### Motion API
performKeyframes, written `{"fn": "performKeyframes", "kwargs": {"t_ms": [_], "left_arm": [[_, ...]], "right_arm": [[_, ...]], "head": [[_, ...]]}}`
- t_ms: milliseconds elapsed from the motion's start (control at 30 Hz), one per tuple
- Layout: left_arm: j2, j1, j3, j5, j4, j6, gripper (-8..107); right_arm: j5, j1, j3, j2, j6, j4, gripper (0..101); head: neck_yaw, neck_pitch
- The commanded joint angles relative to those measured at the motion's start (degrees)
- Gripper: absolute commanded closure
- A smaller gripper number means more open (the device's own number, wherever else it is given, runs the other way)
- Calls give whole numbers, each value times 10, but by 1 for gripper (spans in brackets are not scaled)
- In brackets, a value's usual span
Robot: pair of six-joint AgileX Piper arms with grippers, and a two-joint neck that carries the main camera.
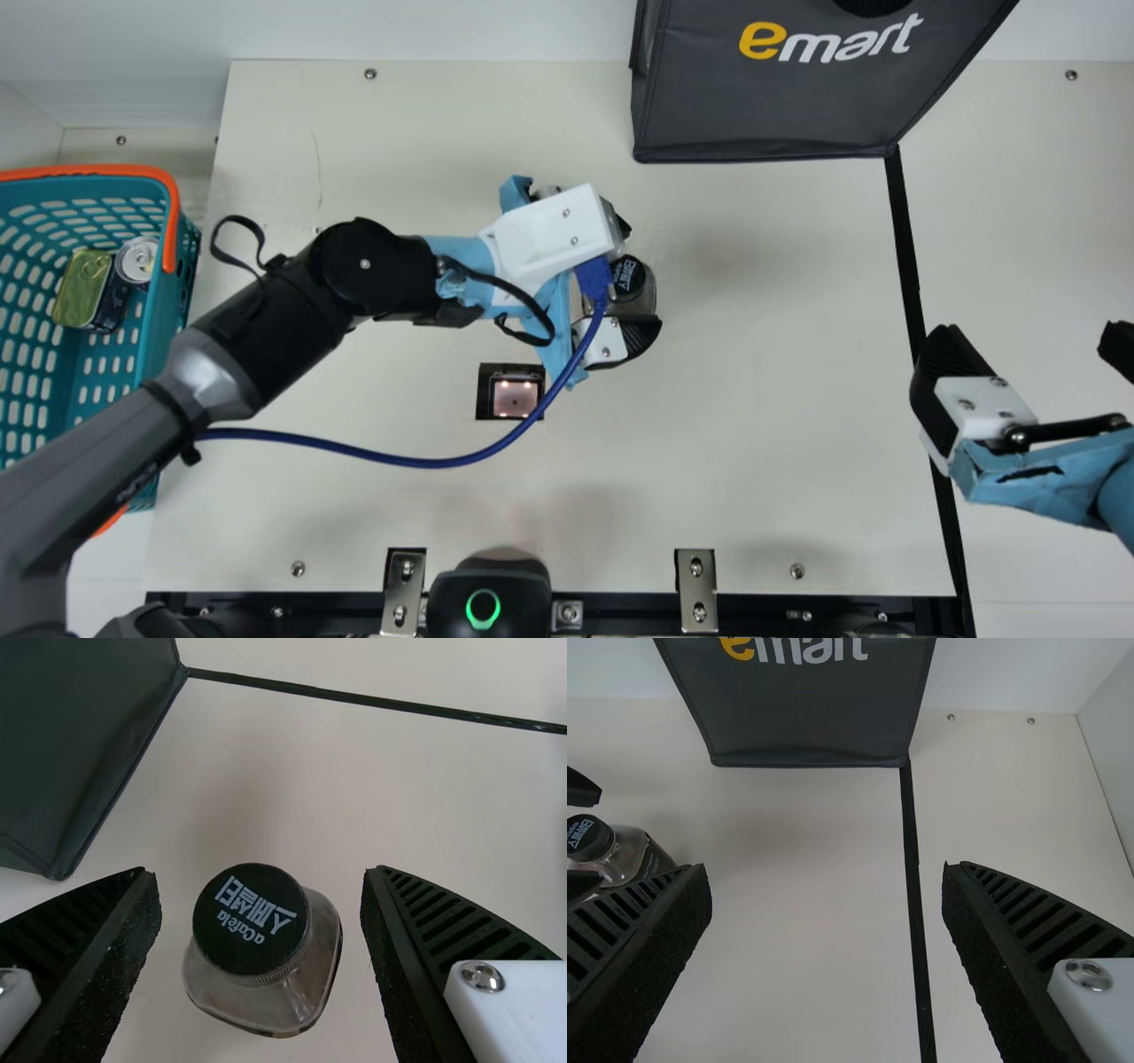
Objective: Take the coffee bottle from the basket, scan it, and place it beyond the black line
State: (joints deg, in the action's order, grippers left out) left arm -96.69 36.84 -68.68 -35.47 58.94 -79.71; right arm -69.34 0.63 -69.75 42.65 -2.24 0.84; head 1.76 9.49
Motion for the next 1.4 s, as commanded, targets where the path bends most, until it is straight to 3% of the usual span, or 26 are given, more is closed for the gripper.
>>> {"fn": "performKeyframes", "kwargs": {"t_ms": [0, 567, 1367], "left_arm": [[4, -2, 0, 2, -3, 5, 9], [47, -36, 10, 14, -45, 66, 9], [131, -123, 60, 30, -95, 160, 9]], "right_arm": [[0, 0, 0, 0, 0, 0, 10], [0, 0, 0, 0, 0, 0, 10], [0, 0, 0, 0, 0, 0, 10]], "head": [[-2, -16], [-2, -16], [-2, -16]]}}
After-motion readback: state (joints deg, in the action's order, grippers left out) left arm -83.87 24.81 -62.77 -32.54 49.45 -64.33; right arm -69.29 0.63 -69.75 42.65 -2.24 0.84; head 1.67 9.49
